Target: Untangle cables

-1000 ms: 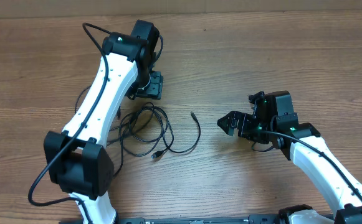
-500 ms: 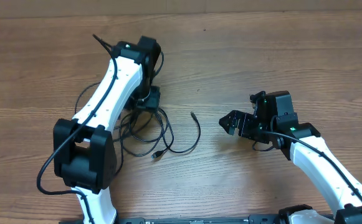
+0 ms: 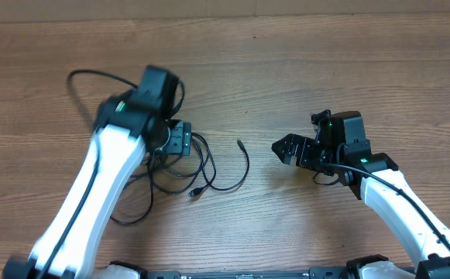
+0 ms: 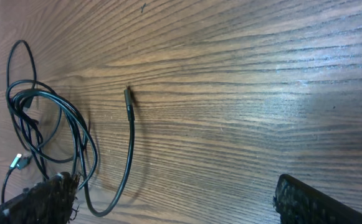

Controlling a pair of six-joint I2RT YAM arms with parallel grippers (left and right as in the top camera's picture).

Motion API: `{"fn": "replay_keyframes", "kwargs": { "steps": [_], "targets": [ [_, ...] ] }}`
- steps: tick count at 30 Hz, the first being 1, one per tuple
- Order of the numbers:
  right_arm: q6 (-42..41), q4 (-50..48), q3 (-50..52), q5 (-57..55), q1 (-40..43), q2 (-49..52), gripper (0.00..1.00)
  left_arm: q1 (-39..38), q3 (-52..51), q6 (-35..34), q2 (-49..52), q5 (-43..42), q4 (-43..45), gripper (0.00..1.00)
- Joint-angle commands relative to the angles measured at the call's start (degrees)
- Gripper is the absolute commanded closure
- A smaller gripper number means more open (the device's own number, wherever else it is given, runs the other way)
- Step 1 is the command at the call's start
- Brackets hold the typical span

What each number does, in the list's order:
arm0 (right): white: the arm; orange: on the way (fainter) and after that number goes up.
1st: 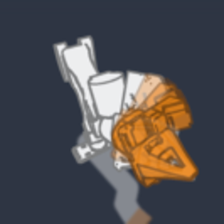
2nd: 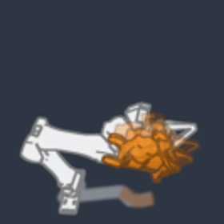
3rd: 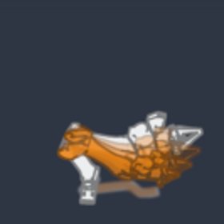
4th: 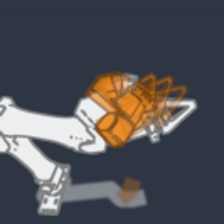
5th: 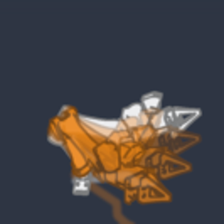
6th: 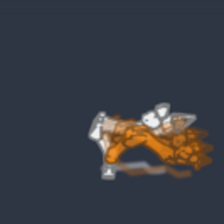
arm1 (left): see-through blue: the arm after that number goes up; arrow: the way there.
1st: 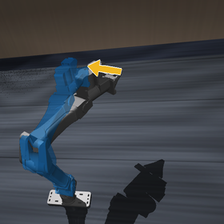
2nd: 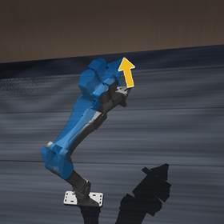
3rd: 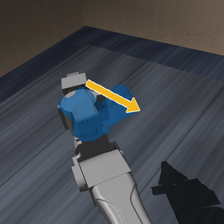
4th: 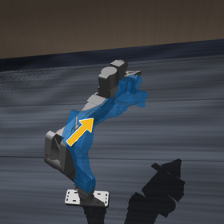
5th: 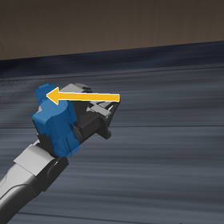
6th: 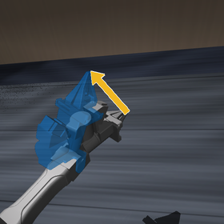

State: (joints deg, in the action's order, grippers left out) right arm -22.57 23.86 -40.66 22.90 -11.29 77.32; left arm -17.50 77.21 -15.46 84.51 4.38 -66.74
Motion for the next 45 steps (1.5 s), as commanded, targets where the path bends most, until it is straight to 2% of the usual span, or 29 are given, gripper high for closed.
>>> {"fn": "replay_keyframes", "kwargs": {
  "steps": [1,6,11,13,16,21,23,26,34,42,45],
  "targets": [
    [-1.3,-0.4,0.1,-0.4,0.0,0.2,0.0,0.3,-7.0,-1.5,-6.8,0.9,6.5,0.03],
    [-1.4,-0.4,0.1,-0.3,0.0,0.2,0.0,0.3,-10.6,0.0,-8.0,-0.5,13.9,0.0],
    [-1.4,-0.3,0.1,-0.3,0.0,0.2,0.0,0.2,-10.8,13.9,-4.5,-6.4,17.6,0.01],
    [-1.4,-0.1,0.1,-0.3,0.0,0.2,0.0,0.2,-10.8,18.3,-3.1,-7.0,18.9,0.11],
    [-1.4,0.0,0.1,-0.3,0.0,0.2,0.0,0.2,-10.8,22.2,-1.1,-6.9,20.7,0.33],
    [-1.4,0.0,0.1,-0.3,0.0,0.2,0.0,0.2,-10.8,25.7,2.4,-6.7,23.0,0.33],
    [-1.4,0.0,0.1,-0.3,0.0,0.2,0.0,0.3,-10.8,27.2,3.9,-6.7,23.4,0.37],
    [-1.4,0.0,0.1,-0.3,0.0,0.2,0.0,0.5,-10.8,27.3,6.3,-4.8,24.0,0.48],
    [-1.4,0.0,0.1,-0.3,0.0,0.2,0.0,2.5,-10.8,26.6,12.3,-2.4,26.6,0.54],
    [-1.4,0.0,0.1,-0.3,0.0,0.2,0.0,2.9,-10.8,26.6,13.1,-2.3,28.0,0.53],
    [-1.4,0.0,0.1,-0.3,0.0,0.2,0.0,2.9,-10.8,26.6,13.5,-2.4,28.4,0.58]
  ]
}}
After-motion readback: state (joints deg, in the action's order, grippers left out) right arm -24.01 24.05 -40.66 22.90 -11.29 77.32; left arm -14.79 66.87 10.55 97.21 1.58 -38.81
